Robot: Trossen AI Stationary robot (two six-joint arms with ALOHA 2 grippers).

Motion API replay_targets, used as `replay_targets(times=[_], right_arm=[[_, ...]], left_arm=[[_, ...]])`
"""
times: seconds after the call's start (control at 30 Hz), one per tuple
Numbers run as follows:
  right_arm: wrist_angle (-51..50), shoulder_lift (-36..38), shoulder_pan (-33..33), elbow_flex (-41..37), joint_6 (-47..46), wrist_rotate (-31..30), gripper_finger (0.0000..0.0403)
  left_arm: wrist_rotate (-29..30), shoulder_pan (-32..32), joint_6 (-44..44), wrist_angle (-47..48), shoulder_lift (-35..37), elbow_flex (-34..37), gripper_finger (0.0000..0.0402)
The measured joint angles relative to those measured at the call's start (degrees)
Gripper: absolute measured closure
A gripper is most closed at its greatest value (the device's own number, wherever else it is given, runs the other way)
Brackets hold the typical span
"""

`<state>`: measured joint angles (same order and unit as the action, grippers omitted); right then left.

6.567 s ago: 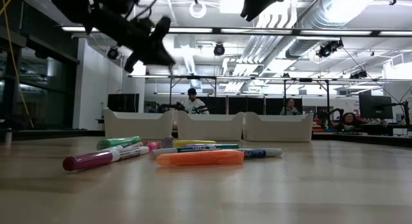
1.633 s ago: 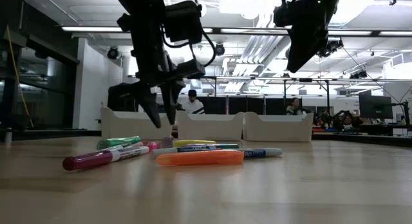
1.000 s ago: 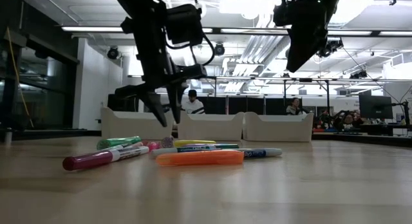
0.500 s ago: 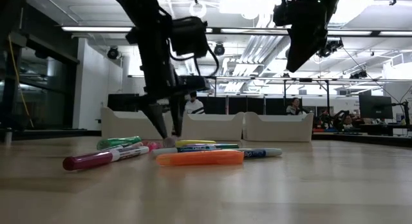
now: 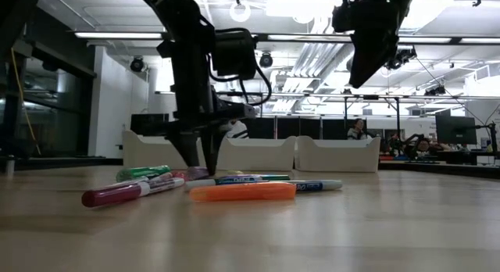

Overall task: Pick & Place Markers
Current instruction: Put the purple highlighter pen into the right white bin

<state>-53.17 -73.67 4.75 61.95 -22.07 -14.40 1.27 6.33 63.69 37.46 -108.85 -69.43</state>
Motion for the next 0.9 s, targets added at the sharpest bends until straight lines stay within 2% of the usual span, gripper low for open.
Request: replay_targets(times=[0.23,0.57,0.9], right_arm=[[-0.6,0.0,0.0,0.0,0.1,-0.3,0.0221],[-0.6,0.0,0.0,0.0,0.1,-0.1,0.0222],[1.9,0.1,0.0,0.0,3.1,-1.6,0.0222]], left_arm=[[-1.2,-0.4,-2.6,1.1,0.0,0.1,0.0348],[-0.6,-0.3,-9.4,1.0,0.0,-1.0,0.0348],[3.9,-0.3,-20.3,1.7,0.3,-11.4,0.0348]])
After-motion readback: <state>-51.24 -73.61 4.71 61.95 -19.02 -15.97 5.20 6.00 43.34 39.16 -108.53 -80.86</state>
